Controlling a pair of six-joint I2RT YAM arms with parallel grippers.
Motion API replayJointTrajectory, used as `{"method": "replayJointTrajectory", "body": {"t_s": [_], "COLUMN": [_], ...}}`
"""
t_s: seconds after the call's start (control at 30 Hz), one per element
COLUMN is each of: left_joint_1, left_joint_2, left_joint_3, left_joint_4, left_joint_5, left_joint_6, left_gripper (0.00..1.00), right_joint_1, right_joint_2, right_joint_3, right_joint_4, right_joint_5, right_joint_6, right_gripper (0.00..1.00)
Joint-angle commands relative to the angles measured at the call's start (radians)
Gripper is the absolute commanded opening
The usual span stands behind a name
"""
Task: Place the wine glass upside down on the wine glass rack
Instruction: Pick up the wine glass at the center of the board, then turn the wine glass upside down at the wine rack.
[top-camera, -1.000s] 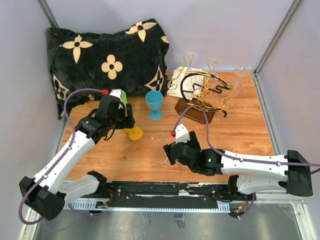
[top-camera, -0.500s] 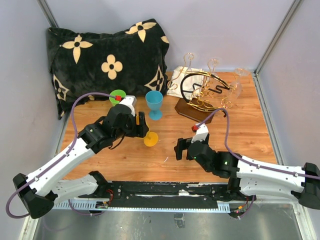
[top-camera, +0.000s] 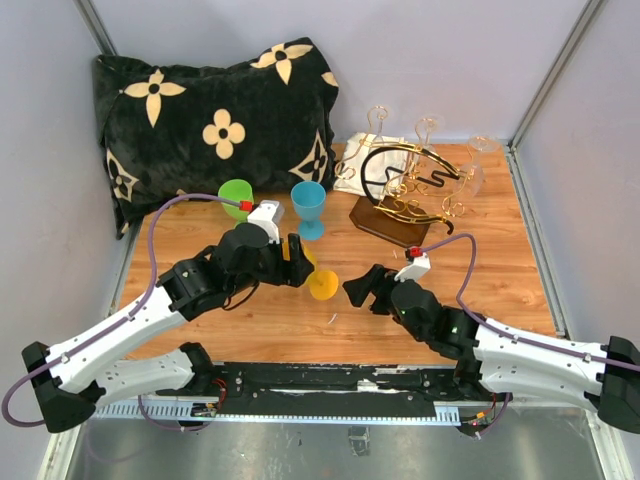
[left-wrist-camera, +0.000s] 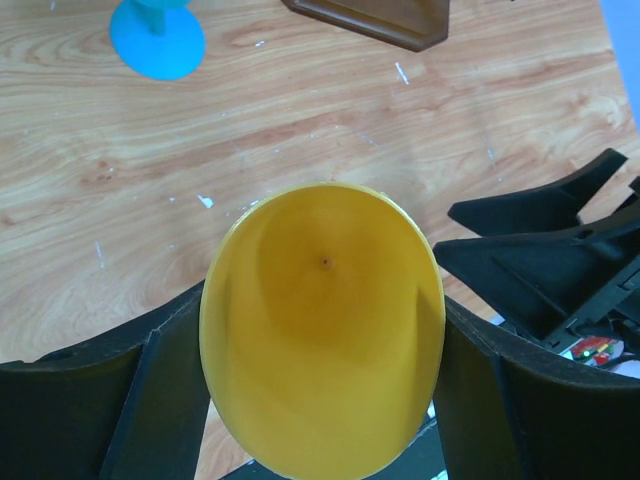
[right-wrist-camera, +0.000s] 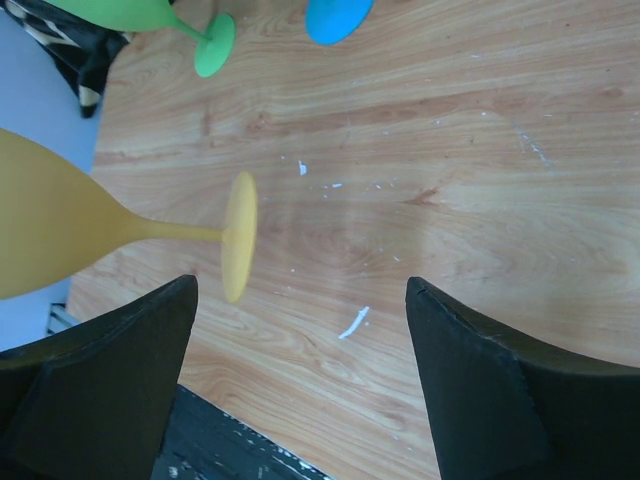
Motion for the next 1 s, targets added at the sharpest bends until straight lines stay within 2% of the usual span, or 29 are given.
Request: {"method": "replayJointTrajectory", "body": {"t_s": [0.0, 0.13, 0.47, 0.67, 0.97], "left_joint_1": [-0.026, -0.043, -0.049, -0.050, -0.049], "left_joint_2": [-0.021, -0.016, -0.049, -0.054, -0.099], "left_joint_3": [-0.018, -0.020, -0.039, -0.041, -0.067], "left_joint_4": [0.097, 0.112, 0.158, 0.192, 0.228], "left_joint_5": [-0.013, -0.017, 0.019, 0.070, 0.071], "left_joint_6": [-0.022, -0.019, -0.014, -0.009, -0.015], "left_gripper": [0.65, 0.65, 0.65, 0.65, 0.65], "right_joint_1": [-0.013, -0.021, -0.026, -0.029, -0.064], "right_joint_2": [0.003, 0.018, 0.044, 0.060, 0.099], "right_joint_3": [-0.038, -0.050, -0.098, -0.102, -0.101], "right_joint_4": [0.170, 0.215, 0.368, 0.380, 0.438], "right_joint_5": [0.009, -0.013, -0.031, -0.035, -0.116], "right_joint_6": [0.058, 0.058, 0.076, 0.089, 0.087], "right_gripper": [0.85, 0.82, 0.67, 0.62, 0.45]}}
